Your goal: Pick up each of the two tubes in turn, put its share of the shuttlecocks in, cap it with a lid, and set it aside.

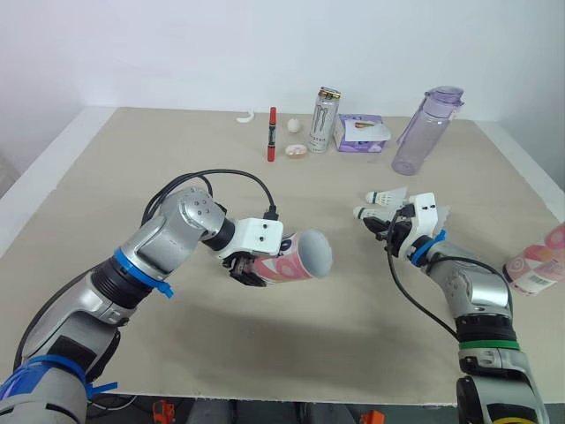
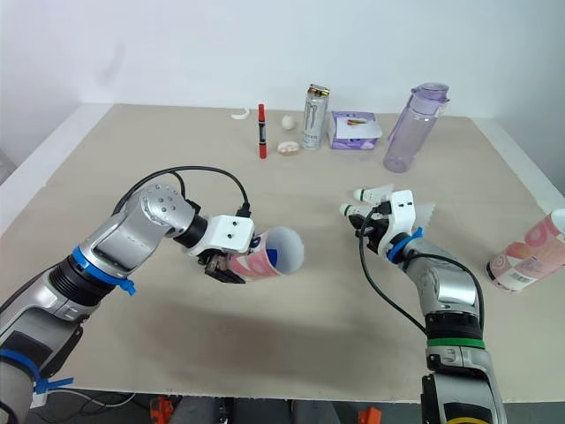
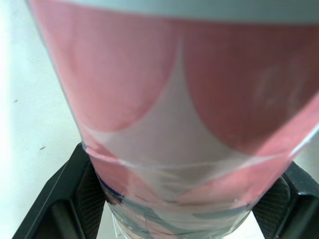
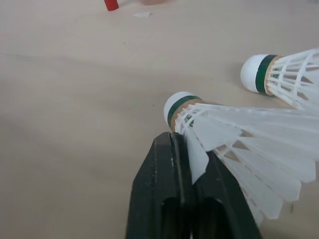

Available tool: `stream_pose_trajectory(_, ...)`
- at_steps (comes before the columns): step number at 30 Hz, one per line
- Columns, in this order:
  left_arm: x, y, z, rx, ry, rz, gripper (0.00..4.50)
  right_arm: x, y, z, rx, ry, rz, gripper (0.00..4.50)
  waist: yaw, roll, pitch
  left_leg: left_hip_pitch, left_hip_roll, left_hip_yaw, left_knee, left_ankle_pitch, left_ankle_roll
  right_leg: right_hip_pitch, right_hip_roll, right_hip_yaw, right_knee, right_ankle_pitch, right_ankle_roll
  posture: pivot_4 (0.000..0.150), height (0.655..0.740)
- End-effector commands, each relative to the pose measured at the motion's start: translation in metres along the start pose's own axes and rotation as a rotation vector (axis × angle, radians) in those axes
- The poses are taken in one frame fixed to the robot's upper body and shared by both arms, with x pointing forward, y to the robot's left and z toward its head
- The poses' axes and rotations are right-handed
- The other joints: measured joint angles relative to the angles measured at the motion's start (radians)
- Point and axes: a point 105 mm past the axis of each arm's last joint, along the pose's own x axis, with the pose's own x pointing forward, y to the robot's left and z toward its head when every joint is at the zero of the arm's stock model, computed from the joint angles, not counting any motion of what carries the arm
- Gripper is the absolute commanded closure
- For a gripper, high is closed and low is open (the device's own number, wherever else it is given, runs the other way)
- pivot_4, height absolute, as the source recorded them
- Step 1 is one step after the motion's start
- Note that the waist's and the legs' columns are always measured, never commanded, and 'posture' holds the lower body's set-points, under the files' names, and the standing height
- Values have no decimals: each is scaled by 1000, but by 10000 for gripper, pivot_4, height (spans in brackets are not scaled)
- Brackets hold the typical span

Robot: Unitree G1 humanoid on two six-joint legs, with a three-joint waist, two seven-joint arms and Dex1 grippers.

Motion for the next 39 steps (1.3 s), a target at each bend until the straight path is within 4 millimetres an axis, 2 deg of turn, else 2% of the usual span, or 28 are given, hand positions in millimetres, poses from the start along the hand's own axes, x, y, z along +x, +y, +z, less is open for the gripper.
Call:
stream_pose_trajectory(1, -1, 4, -8, -19, 27, 26, 8867, -10, 15, 34, -130, -109, 60, 44726, 0, 0, 0, 0, 0, 0, 0, 0, 0, 0, 0, 0, 0, 0, 0, 1500, 7400)
stream_pose_trajectory(5, -1, 6, -10, -23, 27, 25, 8867, -24, 29, 56, -259, -170, 111, 44726, 1, 1, 0, 0, -1, 0, 0, 0, 0, 0, 0, 0, 0, 0, 0, 1500, 7400)
stream_pose_trajectory(7, -2, 8, -11, -28, 29, 24, 8867, -38, 43, 73, -423, -205, 177, 44726, 1, 2, 0, 0, -1, 0, 0, 0, 0, 0, 0, 2, 0, -1, 0, 1500, 7400)
stream_pose_trajectory(9, -2, 9, -13, -33, 35, 23, 8867, -59, 66, 90, -668, -230, 311, 44726, 1, 3, 0, 0, -3, 0, 0, 1, 1, 0, -1, 3, 0, -1, 0, 1500, 7400)
stream_pose_trajectory(11, -3, 11, -14, -40, 38, 22, 8867, -79, 88, 94, -908, -206, 478, 44726, 1, 3, 0, 0, -4, 0, 0, 1, 1, 1, -1, 4, 0, -1, 0, 1500, 7400)
stream_pose_trajectory(13, -3, 12, -15, -50, 40, 20, 8867, -91, 97, 91, -1077, -157, 569, 44726, 1, 5, 1, 1, -4, 0, 0, 1, 1, 1, -1, 4, 0, -1, 0, 1500, 7400)
stream_pose_trajectory(17, -2, 13, -16, -72, 48, 16, 8867, -105, 118, 99, -1217, -168, 696, 44726, -2, 4, 1, 4, -4, 0, 0, 1, 1, 2, 0, 5, 0, -1, -1, 1500, 7400)
stream_pose_trajectory(20, -3, 13, -16, -81, 47, 12, 8867, -107, 134, 102, -1258, -195, 757, 44726, -2, 4, 1, 5, -4, 0, 0, 1, 1, 2, 0, 5, 0, 1, -2, 1500, 7400)
stream_pose_trajectory(23, -2, 13, -14, -93, 46, 11, 8867, -100, 146, 97, -1305, -200, 807, 44726, -3, 3, 1, 5, -4, 1, 0, 1, 1, 2, 0, 6, 0, 1, -2, 1500, 7400)
stream_pose_trajectory(29, -2, 13, -12, -105, 43, 17, 8867, -84, 153, 86, -1341, -190, 842, 44726, 0, 3, 2, 4, -4, 1, 0, 1, 1, 1, -1, 6, 0, -1, -2, 1500, 7400)
stream_pose_trajectory(34, -2, 15, -11, -113, 40, 28, 8867, -79, 157, 83, -1352, -193, 870, 44726, 0, 3, 2, 4, -4, 1, 0, 1, 1, 1, -1, 7, 0, -1, -2, 1500, 7400)
stream_pose_trajectory(35, -2, 14, -11, -113, 40, 28, 8867, -80, 158, 83, -1349, -190, 880, 39721, 0, 3, 2, 4, -4, 1, 0, 1, 1, 1, -1, 7, 0, -1, -2, 1500, 7400)
stream_pose_trajectory(36, -2, 14, -11, -114, 41, 28, 8867, -80, 159, 83, -1344, -191, 888, 38033, 0, 3, 2, 4, -4, 1, 0, 1, 1, 1, -1, 7, 0, -1, -2, 1500, 7400)
stream_pose_trajectory(39, -3, 13, -12, -117, 41, 28, 8867, -83, 161, 85, -1326, -190, 906, 26353, 0, 3, 2, 4, -4, 1, 0, 1, 1, 1, -1, 7, 0, -1, -2, 1500, 7400)
